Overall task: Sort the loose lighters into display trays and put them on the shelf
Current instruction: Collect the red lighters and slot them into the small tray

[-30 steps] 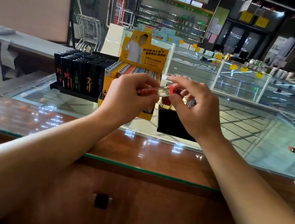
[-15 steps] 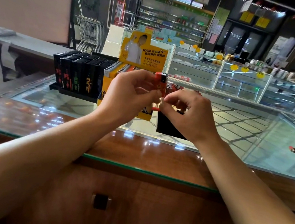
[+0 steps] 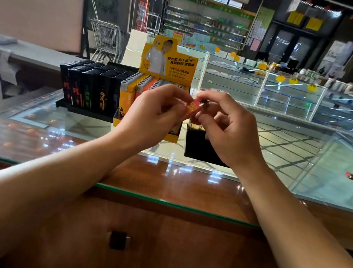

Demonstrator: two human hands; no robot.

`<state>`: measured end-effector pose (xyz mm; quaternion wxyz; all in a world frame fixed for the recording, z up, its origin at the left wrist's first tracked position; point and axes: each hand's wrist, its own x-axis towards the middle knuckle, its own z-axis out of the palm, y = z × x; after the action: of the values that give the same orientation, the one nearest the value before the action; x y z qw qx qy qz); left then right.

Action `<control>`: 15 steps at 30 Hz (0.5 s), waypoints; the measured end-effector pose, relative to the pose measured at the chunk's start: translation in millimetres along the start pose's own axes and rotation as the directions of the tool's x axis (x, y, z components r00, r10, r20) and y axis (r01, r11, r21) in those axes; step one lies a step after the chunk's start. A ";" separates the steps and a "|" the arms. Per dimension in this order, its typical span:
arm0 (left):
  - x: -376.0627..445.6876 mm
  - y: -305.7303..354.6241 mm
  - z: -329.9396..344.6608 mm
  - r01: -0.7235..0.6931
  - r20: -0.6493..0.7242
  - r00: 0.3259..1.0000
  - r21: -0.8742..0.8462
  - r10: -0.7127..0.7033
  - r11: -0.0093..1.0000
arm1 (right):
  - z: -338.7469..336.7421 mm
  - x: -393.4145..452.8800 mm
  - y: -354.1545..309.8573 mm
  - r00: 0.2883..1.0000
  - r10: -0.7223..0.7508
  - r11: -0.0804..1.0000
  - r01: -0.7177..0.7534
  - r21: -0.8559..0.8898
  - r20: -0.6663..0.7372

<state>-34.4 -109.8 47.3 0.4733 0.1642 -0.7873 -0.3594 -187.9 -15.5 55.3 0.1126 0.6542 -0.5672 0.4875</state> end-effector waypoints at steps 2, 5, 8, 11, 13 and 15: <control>-0.2 -0.1 0.7 -0.001 0.013 1.000 0.017 0.000 1.000 | -0.7 -0.2 0.9 1.000 0.016 1.000 -0.016 0.006 -0.002; -0.6 -0.9 2.5 0.007 0.020 1.000 -0.001 -0.007 1.000 | -2.1 0.7 2.0 0.999 0.025 0.999 -0.025 0.021 -0.021; -2.7 0.0 2.5 -0.042 -0.060 0.997 0.075 0.047 0.996 | -5.8 2.8 2.2 0.997 0.005 0.999 -0.002 0.037 -0.081; -4.7 2.6 1.2 -0.117 -0.183 0.972 0.181 0.150 0.977 | -13.1 2.3 6.8 0.985 0.094 0.987 -0.073 0.143 -0.147; -5.0 3.6 1.1 -0.191 -0.206 0.945 0.284 0.255 0.939 | -16.3 2.0 14.1 0.970 0.136 0.984 -0.110 0.137 -0.199; -4.1 2.9 1.5 -0.263 -0.175 0.919 0.395 0.353 0.880 | -17.7 2.2 21.8 0.960 0.145 0.988 -0.130 0.079 -0.240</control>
<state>-33.4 -104.7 46.4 0.5783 0.1634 -0.7925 -0.1042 -215.7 -11.8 57.0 0.1271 0.5513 -0.5775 0.5885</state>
